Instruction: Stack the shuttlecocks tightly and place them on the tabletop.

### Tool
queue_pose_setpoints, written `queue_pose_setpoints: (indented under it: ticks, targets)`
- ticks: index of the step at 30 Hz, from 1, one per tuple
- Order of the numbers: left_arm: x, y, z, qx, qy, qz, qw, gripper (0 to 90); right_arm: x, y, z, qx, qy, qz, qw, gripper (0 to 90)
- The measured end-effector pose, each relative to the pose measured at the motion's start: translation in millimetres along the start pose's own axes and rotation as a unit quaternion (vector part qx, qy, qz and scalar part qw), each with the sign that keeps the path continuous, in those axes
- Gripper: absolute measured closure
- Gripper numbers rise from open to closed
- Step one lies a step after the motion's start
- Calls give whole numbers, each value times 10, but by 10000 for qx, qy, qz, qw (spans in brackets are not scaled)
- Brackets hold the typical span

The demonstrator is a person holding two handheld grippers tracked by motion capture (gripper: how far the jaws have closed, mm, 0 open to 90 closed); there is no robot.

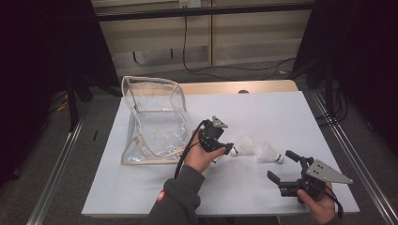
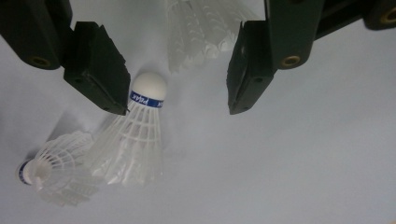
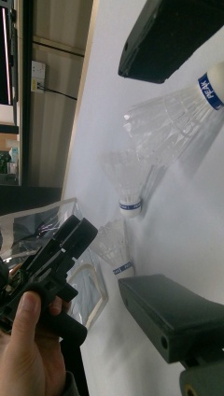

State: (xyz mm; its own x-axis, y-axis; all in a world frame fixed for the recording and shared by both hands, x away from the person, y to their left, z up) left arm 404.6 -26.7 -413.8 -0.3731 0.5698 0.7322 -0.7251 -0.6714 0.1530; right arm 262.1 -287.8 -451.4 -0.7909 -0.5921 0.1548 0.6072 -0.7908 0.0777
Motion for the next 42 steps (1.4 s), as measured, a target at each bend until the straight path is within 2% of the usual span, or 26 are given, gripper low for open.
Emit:
queue_pose_setpoints:
  ticks: [2, 3, 5, 8, 9, 12, 17, 18, 20, 22, 26, 27, 28, 30, 34, 42]
  targets:
    - [-8, 3, -7, -65, -52, -26, 10000, 416, 2, -1, 0, -9, -7, -2, 10000, 7]
    - [-19, 22, -23, -124, -164, -101, 9997, 445, 5, -2, -2, -30, -17, 2, 10000, 7]
    - [-13, 36, -32, -130, -223, -157, 9995, 482, 8, 1, -3, -23, -25, -2, 10000, 7]
    - [-4, 41, -38, -136, -292, -186, 9993, 525, 8, 5, -3, -15, -19, -9, 10000, 7]
    - [2, 43, -41, -148, -334, -170, 9992, 568, 8, 6, -1, -27, -15, -5, 10000, 7]
    - [12, 52, -52, -164, -442, -164, 9988, 598, 6, 4, 0, -30, -20, -7, 10000, 7]
    - [63, 70, -61, -98, -534, -166, 9984, 769, 1, 2, 3, 0, 4, -3, 10000, 7]
    - [69, 78, -64, -69, -537, -181, 9984, 769, 1, 2, 3, -2, 3, -3, 10000, 7]
    - [89, 79, -67, -90, -574, -142, 9982, 840, 2, 1, 2, 3, -2, -9, 10000, 7]
    - [101, 77, -68, -37, -549, -149, 9984, 887, 4, -1, 3, -6, -1, -5, 10000, 8]
    - [111, 79, -56, -10, -485, -106, 9988, 895, 7, -4, 8, -7, 2, -12, 10000, 7]
    - [119, 81, -39, 31, -362, -49, 9993, 896, 7, -5, 10, -1, 3, -13, 10000, 7]
    - [119, 81, -39, 31, -362, -49, 9993, 896, 7, -5, 10, -1, 3, -13, 10000, 7]
    - [130, 77, -13, 66, -195, 34, 9998, 896, 7, -6, 8, -5, 8, -7, 10000, 7]
    - [140, 56, 47, 180, 82, 140, 9997, 896, 8, -6, 9, 0, 6, -8, 10000, 8]
    - [73, 22, 143, 306, 203, 302, 9989, 896, 11, 1, 7, -8, 20, -11, 10000, 8]
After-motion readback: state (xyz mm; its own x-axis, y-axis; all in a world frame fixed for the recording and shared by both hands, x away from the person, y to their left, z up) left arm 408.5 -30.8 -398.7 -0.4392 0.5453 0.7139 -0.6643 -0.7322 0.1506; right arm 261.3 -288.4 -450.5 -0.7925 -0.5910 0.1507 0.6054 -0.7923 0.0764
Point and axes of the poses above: each handheld gripper's, and its own axes: x roughly backward along the jaws, z roughly out of its top, y roughly to its right, the point moved 2 cm from there along -x, roughly forward along the jaws, and after that the axes turned 8 degrees about x, right-handed, at the moved point
